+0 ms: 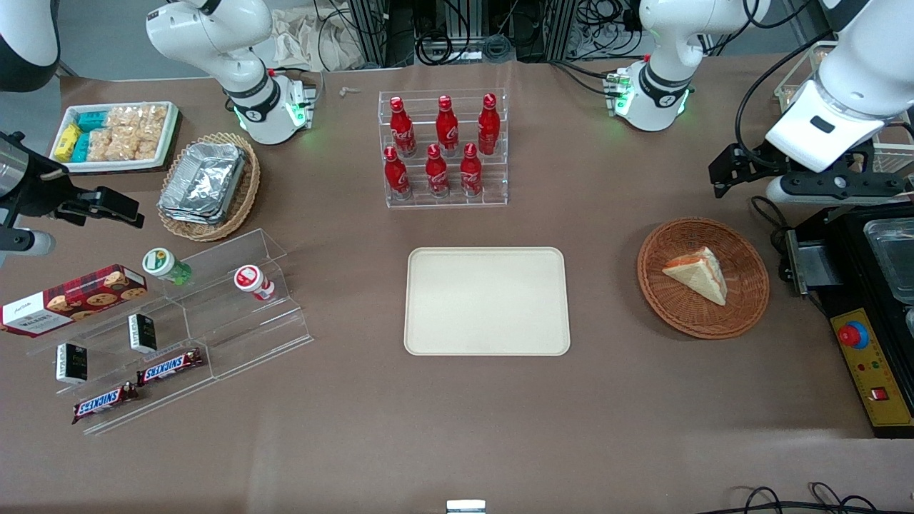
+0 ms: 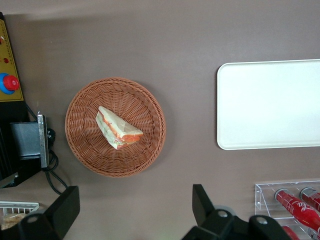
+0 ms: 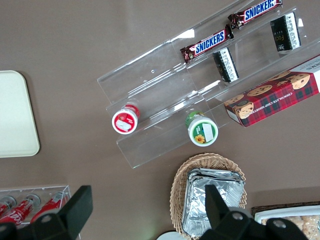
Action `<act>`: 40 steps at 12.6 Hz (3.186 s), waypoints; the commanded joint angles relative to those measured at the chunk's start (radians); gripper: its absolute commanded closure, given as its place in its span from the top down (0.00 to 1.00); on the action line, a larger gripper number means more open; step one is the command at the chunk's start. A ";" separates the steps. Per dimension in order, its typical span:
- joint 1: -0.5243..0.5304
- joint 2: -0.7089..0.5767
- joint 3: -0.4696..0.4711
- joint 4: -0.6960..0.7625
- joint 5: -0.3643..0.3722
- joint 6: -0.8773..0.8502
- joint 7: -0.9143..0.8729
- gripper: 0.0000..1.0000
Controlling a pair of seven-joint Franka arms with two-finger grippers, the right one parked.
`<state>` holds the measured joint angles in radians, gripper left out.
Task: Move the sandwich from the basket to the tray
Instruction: 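Move the left gripper over the sandwich in the wicker basket, then lower the left gripper and close it on the wrapped sandwich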
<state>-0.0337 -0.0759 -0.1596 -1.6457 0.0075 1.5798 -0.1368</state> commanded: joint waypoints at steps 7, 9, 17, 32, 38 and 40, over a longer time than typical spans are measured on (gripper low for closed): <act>0.011 0.001 0.047 0.000 0.006 -0.069 -0.020 1.00; 0.011 -0.002 0.078 -0.013 0.006 -0.100 -0.079 1.00; 0.005 -0.106 0.164 -0.363 0.005 0.144 -0.481 1.00; 0.001 0.162 0.227 -0.666 -0.027 0.742 -0.807 1.00; 0.000 0.273 0.227 -0.665 -0.060 0.825 -0.807 1.00; 0.000 0.317 0.227 -0.663 -0.060 0.882 -0.807 1.00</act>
<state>-0.0285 0.2005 0.0654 -2.3027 -0.0403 2.3912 -0.9181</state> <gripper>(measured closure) 0.000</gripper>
